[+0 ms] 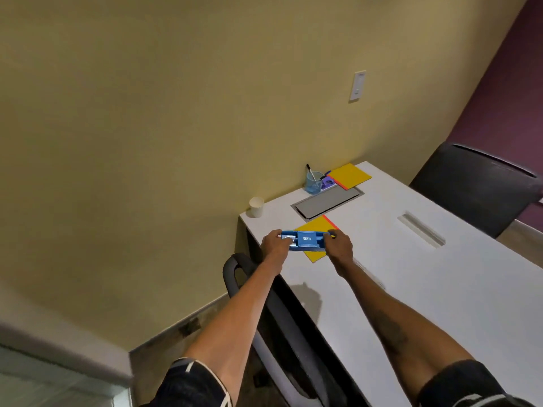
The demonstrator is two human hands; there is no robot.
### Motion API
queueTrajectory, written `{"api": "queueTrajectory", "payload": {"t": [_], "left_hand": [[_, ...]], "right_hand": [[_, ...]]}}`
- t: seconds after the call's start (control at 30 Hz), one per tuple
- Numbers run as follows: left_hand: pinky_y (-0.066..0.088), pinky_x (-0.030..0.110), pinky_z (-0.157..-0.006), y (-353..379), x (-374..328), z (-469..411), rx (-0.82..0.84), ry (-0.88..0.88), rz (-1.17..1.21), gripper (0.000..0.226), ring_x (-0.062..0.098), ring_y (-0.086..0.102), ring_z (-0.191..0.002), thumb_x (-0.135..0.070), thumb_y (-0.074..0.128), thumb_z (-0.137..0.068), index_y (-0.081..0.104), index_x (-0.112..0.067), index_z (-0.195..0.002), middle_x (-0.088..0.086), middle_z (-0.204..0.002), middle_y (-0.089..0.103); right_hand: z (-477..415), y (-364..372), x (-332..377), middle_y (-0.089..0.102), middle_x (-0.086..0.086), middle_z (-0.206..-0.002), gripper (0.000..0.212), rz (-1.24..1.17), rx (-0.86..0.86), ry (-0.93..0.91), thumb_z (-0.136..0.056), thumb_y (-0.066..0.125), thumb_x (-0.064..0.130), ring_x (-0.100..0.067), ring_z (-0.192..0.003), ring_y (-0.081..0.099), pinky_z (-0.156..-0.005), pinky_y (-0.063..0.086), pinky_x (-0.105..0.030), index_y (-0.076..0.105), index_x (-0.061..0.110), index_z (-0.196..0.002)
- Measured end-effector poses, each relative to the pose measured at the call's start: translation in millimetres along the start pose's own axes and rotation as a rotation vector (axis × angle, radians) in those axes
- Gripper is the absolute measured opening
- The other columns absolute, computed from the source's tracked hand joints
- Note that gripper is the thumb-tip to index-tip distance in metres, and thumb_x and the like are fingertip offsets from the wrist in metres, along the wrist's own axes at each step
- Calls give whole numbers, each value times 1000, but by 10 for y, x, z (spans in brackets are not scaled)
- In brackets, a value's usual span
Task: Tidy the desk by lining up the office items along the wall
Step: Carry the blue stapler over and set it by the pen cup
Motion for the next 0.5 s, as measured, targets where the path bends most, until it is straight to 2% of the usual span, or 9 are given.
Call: {"api": "queueTrajectory", "payload": {"t": [0.13, 0.3, 0.4, 0.5], "left_hand": [[56, 41, -93, -262, -128, -530, 46, -2, -25, 46, 28, 60, -112, -12, 65, -88, 57, -17, -132, 11, -130, 56], [57, 43, -93, -519, -192, -1059, 77, 26, -36, 40, 28, 61, -111, -4, 53, -92, 60, -19, -129, 9, -129, 56], [55, 44, -96, -558, -232, -1337, 83, 38, -38, 41, 27, 59, -115, 2, 46, -94, 60, -17, -128, 6, -132, 56], [55, 45, -94, -547, -292, -1541, 74, 37, -56, 39, 26, 59, -113, 1, 45, -95, 61, -18, -125, 5, -132, 57]], "right_hand": [[-60, 395, 140, 64, -12, -123, 34, -55, -68, 73, -94, 47, 26, -30, -105, 62, -90, 54, -50, 64, 13, -120], [-118, 779, 335, 64, -8, -120, 27, -101, -99, 83, -96, 45, 27, -28, -103, 62, -87, 56, -50, 65, 19, -114], [-201, 893, 413, 63, -6, -116, 24, -162, -112, 81, -99, 47, 22, -28, -102, 63, -79, 60, -42, 65, 17, -113], [-303, 993, 430, 63, -8, -113, 24, -208, -42, 100, -99, 50, 23, -27, -100, 63, -69, 58, -32, 66, 13, -114]]}}
Point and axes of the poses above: each hand's wrist, its own z-axis away from the middle knuckle, its own y-axis out of the palm, x = y × z, the point moved 8 cm from there along -z, towards the middle knuckle
